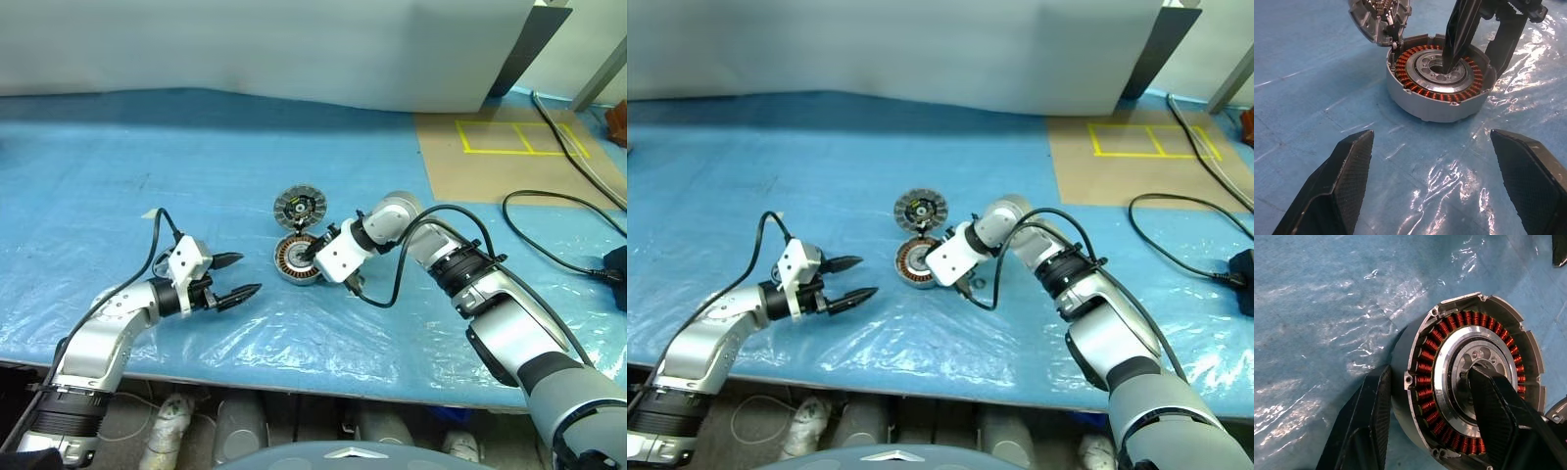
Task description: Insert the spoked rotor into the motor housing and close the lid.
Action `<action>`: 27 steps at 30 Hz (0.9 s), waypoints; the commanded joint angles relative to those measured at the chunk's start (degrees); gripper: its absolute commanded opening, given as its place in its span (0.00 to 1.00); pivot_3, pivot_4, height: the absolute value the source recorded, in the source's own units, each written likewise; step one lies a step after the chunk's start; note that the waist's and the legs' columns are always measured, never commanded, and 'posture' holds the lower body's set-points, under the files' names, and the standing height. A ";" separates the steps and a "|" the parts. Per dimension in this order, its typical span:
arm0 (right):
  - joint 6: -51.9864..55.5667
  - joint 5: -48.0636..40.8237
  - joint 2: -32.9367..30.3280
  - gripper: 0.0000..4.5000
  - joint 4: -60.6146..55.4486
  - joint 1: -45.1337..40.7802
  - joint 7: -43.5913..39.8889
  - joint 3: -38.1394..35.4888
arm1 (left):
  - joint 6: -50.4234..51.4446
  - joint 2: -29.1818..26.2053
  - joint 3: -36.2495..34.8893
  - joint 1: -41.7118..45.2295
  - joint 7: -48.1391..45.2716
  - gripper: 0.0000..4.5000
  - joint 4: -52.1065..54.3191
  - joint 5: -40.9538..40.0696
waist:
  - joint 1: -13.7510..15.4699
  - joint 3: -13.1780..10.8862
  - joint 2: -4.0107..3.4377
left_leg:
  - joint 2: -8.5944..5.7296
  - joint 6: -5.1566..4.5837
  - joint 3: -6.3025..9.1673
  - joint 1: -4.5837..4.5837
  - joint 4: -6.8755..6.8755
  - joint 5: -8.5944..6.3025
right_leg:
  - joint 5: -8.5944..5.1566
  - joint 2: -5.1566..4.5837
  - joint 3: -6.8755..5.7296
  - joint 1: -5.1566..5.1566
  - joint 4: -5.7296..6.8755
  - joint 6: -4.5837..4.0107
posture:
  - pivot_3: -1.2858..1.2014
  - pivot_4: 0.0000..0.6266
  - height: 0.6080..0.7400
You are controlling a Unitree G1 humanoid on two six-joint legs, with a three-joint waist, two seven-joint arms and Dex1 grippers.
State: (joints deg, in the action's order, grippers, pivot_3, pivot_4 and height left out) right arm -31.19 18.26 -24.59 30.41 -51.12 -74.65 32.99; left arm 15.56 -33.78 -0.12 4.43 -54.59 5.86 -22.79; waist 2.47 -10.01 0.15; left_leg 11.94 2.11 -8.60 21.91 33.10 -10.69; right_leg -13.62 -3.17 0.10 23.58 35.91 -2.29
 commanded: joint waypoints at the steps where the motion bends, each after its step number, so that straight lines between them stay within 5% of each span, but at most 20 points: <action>1: 1.18 -0.02 -0.08 0.47 -1.68 0.74 -1.06 1.03 | 0.34 0.03 0.28 0.25 0.55 0.89 2.75 0.16 | -0.03 0.00 0.00 | 0.00 0.00 0.00 0.00 0.00 0.00 | 0.00 0.00 0.00 0.00 0.00 0.00 | 0.52 0.24 1.00; 2: 2.04 -0.53 -0.07 0.47 -1.68 0.85 -1.73 0.93 | 0.48 0.08 0.38 0.30 0.66 0.89 2.85 0.20 | -0.03 0.00 0.00 | 0.00 0.00 0.00 0.00 0.00 0.00 | 0.00 0.00 0.00 0.00 -0.01 0.00 | 0.52 0.24 1.00; 6: 8.80 -4.74 0.93 0.72 -4.66 1.62 -2.96 -1.60 | 0.89 0.06 0.64 0.87 0.44 0.89 2.61 0.28 | -0.03 0.00 0.00 | 0.00 -0.01 0.00 0.01 0.00 0.01 | 0.00 0.00 0.00 0.00 -0.01 0.00 | 0.52 0.24 1.00; 19: 40.46 -20.48 -5.86 0.72 -29.57 8.92 -1.98 -16.27 | 3.87 -0.39 0.89 1.40 -1.18 0.89 4.89 -1.41 | 0.55 -0.01 0.01 | 0.00 -0.01 0.01 0.02 -0.02 0.01 | 0.00 0.01 0.00 -0.02 -0.08 0.00 | 0.52 0.24 1.00; 27: 57.00 -23.20 -9.06 0.72 -47.11 31.12 12.72 -25.02 | 6.20 -1.26 1.74 2.66 -1.87 0.89 6.49 -1.52 | 1.57 -0.01 -0.01 | -0.03 0.05 0.00 -0.17 -0.22 0.01 | 0.00 0.01 0.00 -0.17 -0.21 0.02 | 0.52 0.24 1.00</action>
State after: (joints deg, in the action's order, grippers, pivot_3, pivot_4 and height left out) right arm 24.02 -3.92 -33.97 -12.06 -21.11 -65.24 10.12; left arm 21.29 -34.29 1.81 6.34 -55.81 9.94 -23.48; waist 4.04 -10.03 0.14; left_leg 11.91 2.20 -8.60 21.72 32.88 -10.65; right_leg -13.62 -3.16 0.12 23.43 35.70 -2.28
